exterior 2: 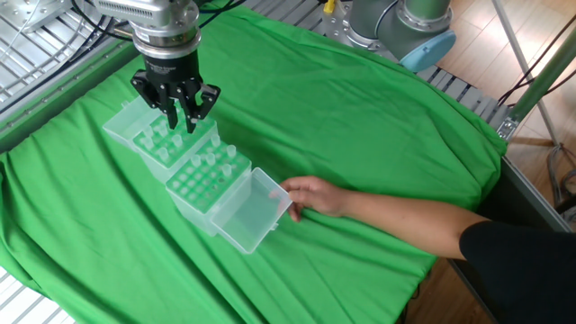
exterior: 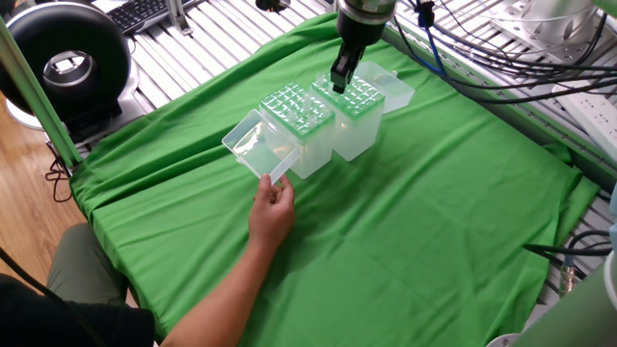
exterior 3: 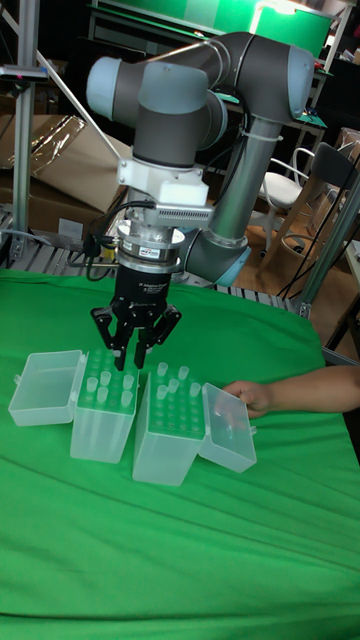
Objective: Insert a large pipette tip into the holder for large pipette tips
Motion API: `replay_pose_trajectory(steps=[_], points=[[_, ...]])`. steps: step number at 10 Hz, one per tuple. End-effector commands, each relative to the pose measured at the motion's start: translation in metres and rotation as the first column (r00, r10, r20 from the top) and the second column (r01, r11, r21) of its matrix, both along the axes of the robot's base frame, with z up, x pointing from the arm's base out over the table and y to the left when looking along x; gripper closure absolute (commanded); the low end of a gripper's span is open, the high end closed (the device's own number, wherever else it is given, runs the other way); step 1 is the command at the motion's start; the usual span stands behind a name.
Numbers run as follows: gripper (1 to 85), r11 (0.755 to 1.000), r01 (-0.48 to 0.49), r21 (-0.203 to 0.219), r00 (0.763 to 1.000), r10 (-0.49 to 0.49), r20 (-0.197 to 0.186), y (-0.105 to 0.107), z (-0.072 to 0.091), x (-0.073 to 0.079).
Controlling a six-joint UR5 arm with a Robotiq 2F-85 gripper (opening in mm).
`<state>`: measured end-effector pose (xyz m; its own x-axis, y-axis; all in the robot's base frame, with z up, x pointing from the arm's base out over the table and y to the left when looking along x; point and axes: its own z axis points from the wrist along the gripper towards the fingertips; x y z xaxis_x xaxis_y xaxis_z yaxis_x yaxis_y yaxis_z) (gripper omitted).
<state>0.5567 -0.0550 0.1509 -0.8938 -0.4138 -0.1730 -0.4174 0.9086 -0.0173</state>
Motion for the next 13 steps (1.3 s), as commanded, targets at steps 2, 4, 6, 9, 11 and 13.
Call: replay_pose_trajectory(steps=[2,4,6,9,11,13], points=[[52.7,1.000,-0.002,0.020,1.000,0.001,0.015,0.0034,-0.0072,0.0025],[52.7,1.000,-0.007,0.021,1.000,0.007,0.022,0.0033,-0.0109,0.0038],[52.7,1.000,-0.007,0.021,1.000,0.007,0.025,0.0033,-0.0128,0.0049],[52.7,1.000,-0.007,0.019,1.000,0.006,0.028,0.0029,-0.0142,0.0059],[53.0,1.000,-0.004,0.020,1.000,0.003,0.031,0.0032,-0.0147,0.0072],[54.3,1.000,-0.001,0.014,0.999,0.000,0.035,0.0019,-0.0148,0.0088]])
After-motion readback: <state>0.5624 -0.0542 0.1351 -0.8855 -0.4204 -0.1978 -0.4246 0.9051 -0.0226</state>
